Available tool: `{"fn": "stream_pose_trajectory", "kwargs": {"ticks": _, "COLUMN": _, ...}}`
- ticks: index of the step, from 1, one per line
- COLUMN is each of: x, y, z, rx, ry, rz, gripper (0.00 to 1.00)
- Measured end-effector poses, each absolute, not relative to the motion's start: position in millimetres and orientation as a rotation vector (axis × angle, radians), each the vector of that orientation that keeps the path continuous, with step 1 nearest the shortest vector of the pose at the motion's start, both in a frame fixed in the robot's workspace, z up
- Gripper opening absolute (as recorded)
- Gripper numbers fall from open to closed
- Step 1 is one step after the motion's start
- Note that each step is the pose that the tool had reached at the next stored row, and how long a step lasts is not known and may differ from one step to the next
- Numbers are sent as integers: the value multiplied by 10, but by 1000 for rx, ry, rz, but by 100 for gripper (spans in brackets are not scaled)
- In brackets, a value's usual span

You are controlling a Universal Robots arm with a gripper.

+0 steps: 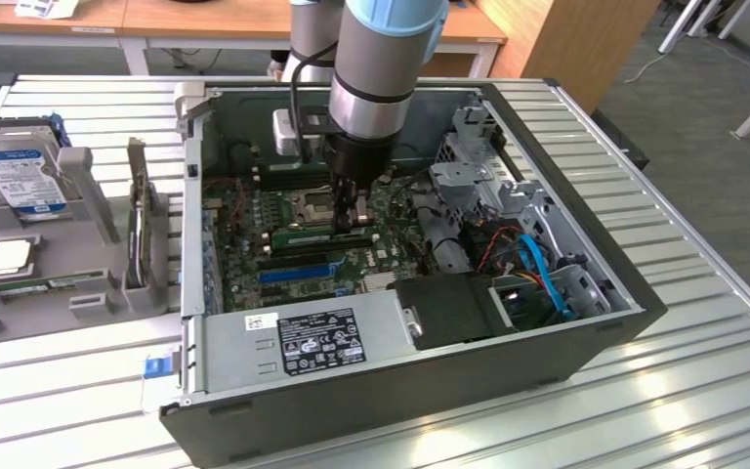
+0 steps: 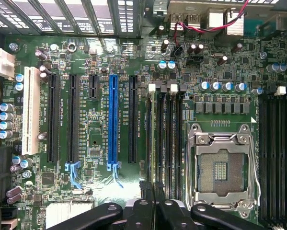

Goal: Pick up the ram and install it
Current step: 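Insert the ram into the slot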

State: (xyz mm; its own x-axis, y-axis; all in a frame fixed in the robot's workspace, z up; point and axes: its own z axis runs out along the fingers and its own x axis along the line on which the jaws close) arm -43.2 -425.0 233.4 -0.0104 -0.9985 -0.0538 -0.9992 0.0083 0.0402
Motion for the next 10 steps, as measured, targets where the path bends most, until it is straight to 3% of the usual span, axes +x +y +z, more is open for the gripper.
{"fn": "stream_pose_trajectory", "kwargs": {"ticks": 10, "x": -432, "y": -4248, "z": 2328, "rx": -2203, "ry": 2224, "rz": 104, "gripper": 11}}
